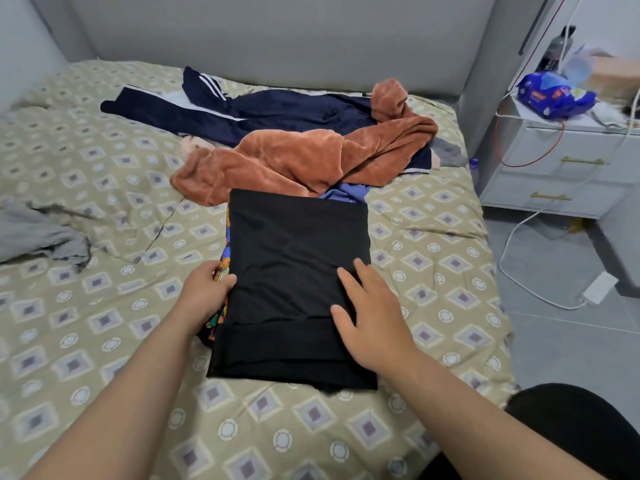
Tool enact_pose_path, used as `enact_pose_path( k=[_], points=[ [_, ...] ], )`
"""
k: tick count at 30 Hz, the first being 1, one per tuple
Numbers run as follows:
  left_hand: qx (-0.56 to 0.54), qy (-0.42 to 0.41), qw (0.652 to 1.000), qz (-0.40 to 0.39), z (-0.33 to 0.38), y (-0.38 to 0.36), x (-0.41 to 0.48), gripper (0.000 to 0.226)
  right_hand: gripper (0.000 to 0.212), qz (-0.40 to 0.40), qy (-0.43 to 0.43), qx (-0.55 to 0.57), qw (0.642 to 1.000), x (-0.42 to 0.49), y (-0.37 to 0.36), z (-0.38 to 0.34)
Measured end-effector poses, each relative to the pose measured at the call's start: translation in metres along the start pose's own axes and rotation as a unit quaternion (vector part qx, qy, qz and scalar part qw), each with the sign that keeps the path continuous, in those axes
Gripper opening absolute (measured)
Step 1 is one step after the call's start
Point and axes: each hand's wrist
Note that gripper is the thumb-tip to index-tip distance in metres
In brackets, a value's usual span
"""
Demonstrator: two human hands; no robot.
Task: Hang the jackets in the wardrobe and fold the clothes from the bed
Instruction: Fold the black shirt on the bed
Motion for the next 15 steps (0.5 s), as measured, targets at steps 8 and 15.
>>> enact_pose_path(
  k=[8, 15],
  points=[
    [0.161, 0.01, 0.982, 0.103, -0.012, -0.018, 0.007, 0.045, 0.071, -0.257, -0.048, -0.128, 0.957, 0.016, -0.033, 0.019],
    [0.044, 0.088, 0.993, -0.061, -0.018, 0.001, -0.012, 0.058, 0.072, 0.034, -0.173, 0.186, 0.966, -0.012, -0.032, 0.024]
  ],
)
Point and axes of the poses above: each hand's wrist, its own x-axis towards the middle knuckle, its own y-axis out of the back of the hand, z = x × y, and after that the axes turned 7 degrees about y, right-handed
